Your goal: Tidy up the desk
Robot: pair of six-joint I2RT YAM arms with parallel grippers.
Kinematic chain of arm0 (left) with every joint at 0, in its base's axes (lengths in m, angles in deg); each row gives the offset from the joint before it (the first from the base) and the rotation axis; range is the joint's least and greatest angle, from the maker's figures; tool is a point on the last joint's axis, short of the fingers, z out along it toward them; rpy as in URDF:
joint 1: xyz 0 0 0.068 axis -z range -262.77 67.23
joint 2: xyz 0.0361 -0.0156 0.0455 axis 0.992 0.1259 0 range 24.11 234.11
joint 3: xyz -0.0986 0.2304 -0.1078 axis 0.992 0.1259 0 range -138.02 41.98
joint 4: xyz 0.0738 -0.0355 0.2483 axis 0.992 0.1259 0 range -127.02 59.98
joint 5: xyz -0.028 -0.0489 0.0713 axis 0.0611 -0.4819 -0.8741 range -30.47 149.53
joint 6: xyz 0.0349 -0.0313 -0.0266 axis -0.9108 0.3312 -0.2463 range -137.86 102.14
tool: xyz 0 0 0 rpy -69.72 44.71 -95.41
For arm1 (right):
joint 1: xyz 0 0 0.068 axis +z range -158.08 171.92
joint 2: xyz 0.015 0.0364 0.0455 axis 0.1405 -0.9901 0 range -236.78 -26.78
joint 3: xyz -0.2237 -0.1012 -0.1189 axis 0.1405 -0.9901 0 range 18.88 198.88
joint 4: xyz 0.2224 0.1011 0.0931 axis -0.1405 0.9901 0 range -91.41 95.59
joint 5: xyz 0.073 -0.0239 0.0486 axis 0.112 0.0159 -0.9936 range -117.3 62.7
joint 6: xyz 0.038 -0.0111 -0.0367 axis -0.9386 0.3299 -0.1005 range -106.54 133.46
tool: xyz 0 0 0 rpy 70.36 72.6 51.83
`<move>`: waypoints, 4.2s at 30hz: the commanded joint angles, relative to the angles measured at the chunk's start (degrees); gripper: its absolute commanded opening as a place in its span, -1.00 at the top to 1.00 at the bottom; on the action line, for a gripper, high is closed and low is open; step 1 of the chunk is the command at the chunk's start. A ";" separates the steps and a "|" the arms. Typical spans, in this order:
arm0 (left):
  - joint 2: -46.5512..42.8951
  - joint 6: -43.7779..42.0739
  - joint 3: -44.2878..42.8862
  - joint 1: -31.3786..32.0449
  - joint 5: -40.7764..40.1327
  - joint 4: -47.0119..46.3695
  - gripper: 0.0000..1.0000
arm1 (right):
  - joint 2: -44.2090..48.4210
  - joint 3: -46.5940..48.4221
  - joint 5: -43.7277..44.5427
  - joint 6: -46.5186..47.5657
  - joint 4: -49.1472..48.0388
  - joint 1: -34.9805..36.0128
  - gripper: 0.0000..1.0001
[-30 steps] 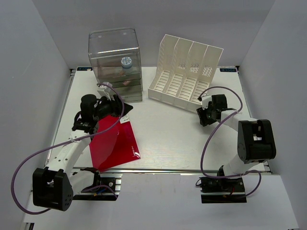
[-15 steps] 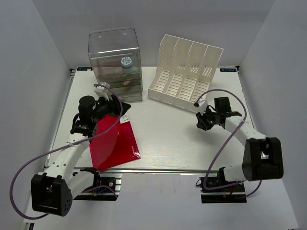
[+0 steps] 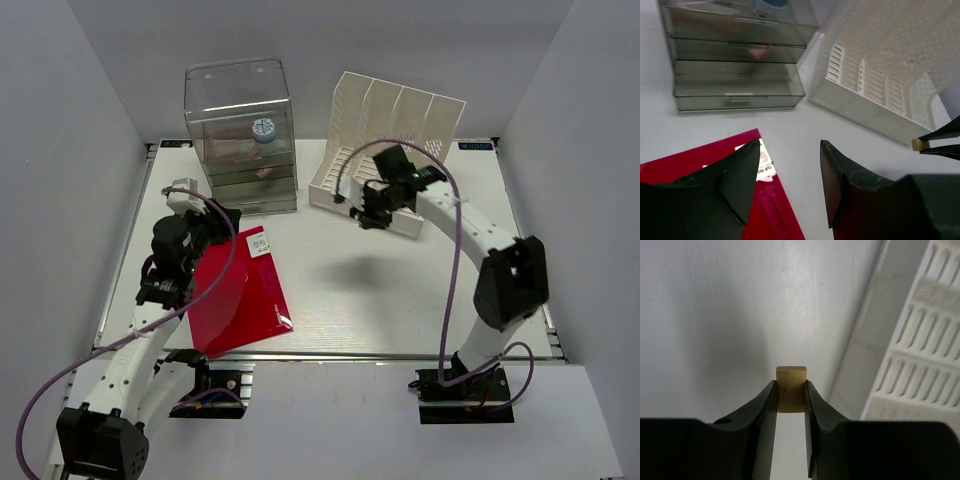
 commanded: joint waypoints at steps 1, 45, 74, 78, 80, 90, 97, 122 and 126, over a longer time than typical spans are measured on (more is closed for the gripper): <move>-2.52 0.41 1.08 -0.24 -11.48 2.06 -0.21 | -6.52 14.64 3.46 1.38 2.20 4.10 1.00; -11.32 -0.38 3.20 0.28 -16.94 0.74 0.03 | -44.16 46.22 26.25 -2.74 -37.29 22.83 0.09; -11.58 -0.20 3.02 0.28 -17.12 1.00 0.09 | -48.98 44.47 16.82 7.00 -28.12 21.16 1.00; -11.40 -0.29 3.02 0.28 -17.38 1.09 0.09 | -51.00 44.03 22.60 7.26 -34.27 21.07 1.00; -11.40 -0.29 3.02 0.28 -17.38 1.09 0.09 | -51.80 44.03 23.85 8.40 -37.25 20.99 1.00; -11.40 -0.29 2.84 0.28 -17.82 1.27 0.09 | -55.93 44.82 28.25 10.52 -50.27 20.81 1.00; -11.05 -0.29 2.76 0.28 -18.08 1.53 0.09 | -59.44 46.75 29.04 13.33 -57.48 20.37 1.00; -8.77 -0.20 3.20 0.28 -16.68 1.01 0.02 | -40.75 30.42 24.31 1.51 -48.83 19.93 1.00; -8.15 -0.20 3.55 0.28 -16.94 1.09 -0.48 | -30.73 36.01 13.62 -19.41 -23.44 19.49 0.14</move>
